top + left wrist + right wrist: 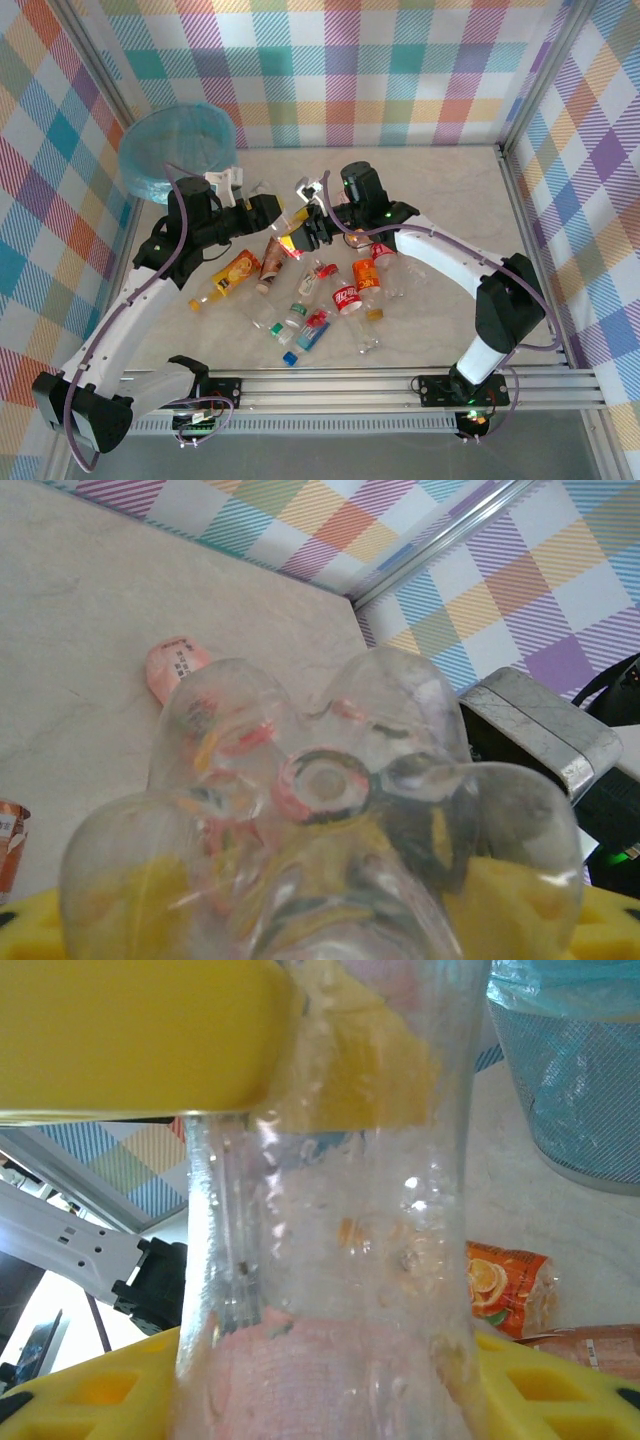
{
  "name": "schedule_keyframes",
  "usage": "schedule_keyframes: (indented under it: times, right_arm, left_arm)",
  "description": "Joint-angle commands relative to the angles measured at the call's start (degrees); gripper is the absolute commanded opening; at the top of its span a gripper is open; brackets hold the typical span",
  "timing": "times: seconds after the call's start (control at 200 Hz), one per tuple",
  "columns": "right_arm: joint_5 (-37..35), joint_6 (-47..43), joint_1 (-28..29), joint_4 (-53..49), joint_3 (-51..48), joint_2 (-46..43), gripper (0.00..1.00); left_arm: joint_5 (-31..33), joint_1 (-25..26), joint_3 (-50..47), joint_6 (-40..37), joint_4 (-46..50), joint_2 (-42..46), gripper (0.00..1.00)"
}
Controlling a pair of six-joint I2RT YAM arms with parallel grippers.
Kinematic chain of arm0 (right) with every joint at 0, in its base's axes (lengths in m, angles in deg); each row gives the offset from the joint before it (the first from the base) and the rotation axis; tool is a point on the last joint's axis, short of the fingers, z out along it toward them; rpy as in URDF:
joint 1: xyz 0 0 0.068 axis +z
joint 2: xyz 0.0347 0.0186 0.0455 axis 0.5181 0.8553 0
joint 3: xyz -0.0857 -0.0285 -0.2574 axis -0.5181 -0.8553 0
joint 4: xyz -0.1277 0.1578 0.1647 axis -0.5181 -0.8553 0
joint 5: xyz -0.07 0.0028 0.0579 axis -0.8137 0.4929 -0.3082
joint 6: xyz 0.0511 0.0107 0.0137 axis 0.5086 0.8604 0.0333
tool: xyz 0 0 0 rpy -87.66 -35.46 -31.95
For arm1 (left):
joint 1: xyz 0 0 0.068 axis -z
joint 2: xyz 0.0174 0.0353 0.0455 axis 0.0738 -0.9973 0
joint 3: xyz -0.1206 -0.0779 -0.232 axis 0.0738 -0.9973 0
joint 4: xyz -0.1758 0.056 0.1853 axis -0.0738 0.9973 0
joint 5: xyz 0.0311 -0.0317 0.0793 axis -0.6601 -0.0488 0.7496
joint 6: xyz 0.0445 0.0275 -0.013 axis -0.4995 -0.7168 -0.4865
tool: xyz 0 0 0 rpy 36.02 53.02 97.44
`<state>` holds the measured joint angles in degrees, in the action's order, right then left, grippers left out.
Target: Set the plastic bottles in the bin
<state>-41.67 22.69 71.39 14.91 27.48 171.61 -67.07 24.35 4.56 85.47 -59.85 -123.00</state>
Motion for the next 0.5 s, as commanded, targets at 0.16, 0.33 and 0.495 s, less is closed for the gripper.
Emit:
schedule_keyframes:
  times: [0.16,0.33,0.495]
  right_arm:
    - [-0.6,-2.8,1.2,-4.4,4.5,-1.0,0.69]
    - [-8.9,-2.8,1.2,-11.6,10.2,-3.0,0.92]
    - [-16.6,-0.7,1.2,-13.3,11.8,-6.6,1.00]
  left_arm:
    - [9.5,0.1,5.7,-0.7,4.4,1.8,0.51]
    - [19.7,0.0,16.6,-6.1,11.6,1.7,0.52]
    - [31.1,-1.5,31.6,-13.6,16.3,-2.6,0.51]
